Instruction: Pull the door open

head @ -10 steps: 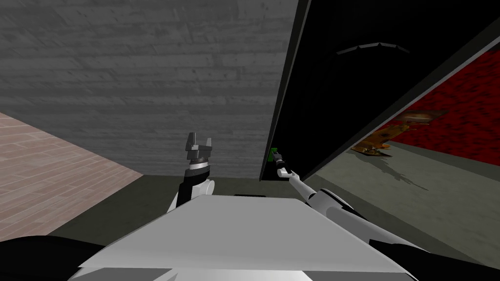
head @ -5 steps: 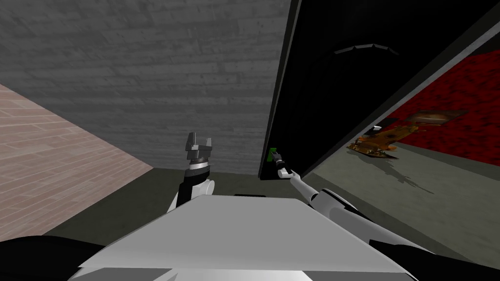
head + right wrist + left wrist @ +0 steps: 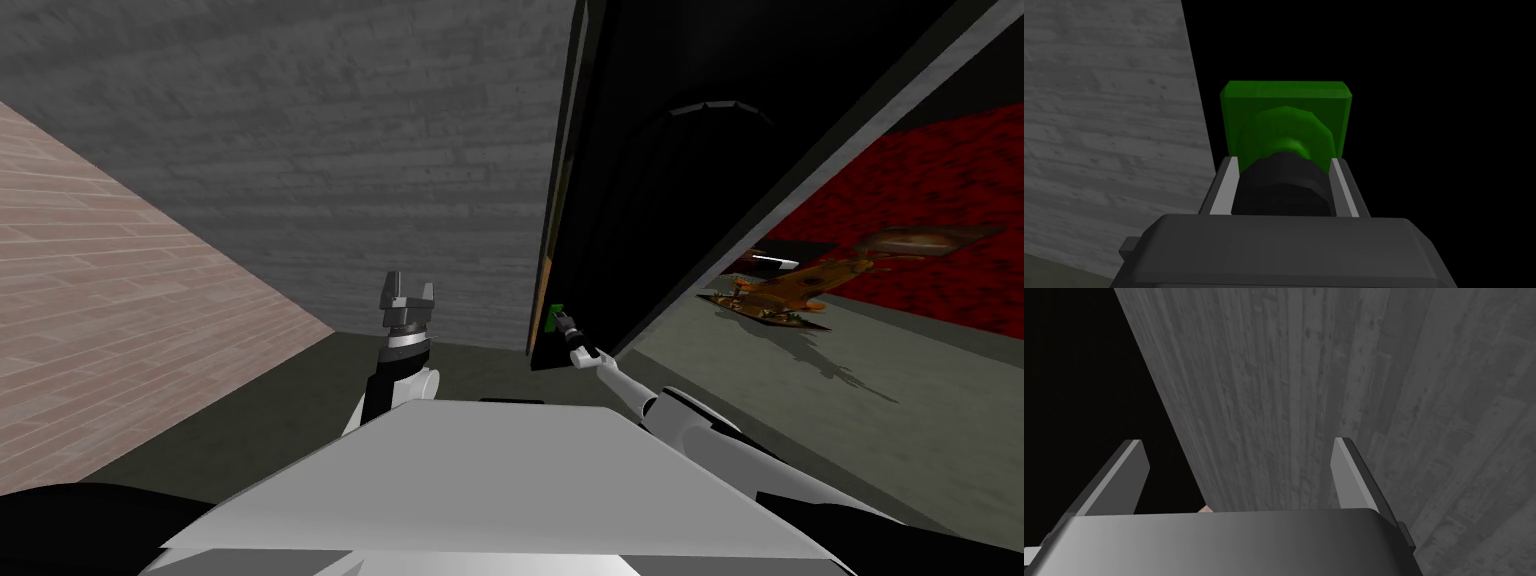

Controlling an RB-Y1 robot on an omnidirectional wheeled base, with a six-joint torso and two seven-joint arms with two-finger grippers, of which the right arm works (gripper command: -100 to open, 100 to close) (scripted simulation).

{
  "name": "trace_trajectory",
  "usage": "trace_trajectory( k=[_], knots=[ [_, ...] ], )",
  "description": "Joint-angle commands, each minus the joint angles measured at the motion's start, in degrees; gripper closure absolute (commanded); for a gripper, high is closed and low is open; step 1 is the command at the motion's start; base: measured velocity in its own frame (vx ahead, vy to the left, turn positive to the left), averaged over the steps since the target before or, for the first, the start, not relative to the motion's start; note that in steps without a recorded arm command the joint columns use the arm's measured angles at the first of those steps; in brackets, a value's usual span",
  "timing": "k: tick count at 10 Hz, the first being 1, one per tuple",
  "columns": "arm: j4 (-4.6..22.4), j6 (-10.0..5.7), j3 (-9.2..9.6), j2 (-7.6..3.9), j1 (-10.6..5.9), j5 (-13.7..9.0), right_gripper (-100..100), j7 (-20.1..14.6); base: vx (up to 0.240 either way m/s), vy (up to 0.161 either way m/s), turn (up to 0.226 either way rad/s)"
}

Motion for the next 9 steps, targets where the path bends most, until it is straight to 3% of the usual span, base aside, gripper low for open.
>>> trace_trajectory(
  k=[1, 2, 9],
  knots=[
    [0.0, 0.0, 0.0, 0.0, 0.0, 0.0, 100, 0.0, -0.075, -0.056, 0.028],
    [-1.0, -0.59, 2.05, -0.86, 0.2, 0.5, 100, -1.3, -0.152, -0.07, 0.039],
    [-5.0, -2.77, 8.68, -4.45, 0.27, 1.9, 100, -5.7, -0.184, -0.145, 0.045]
  ],
)
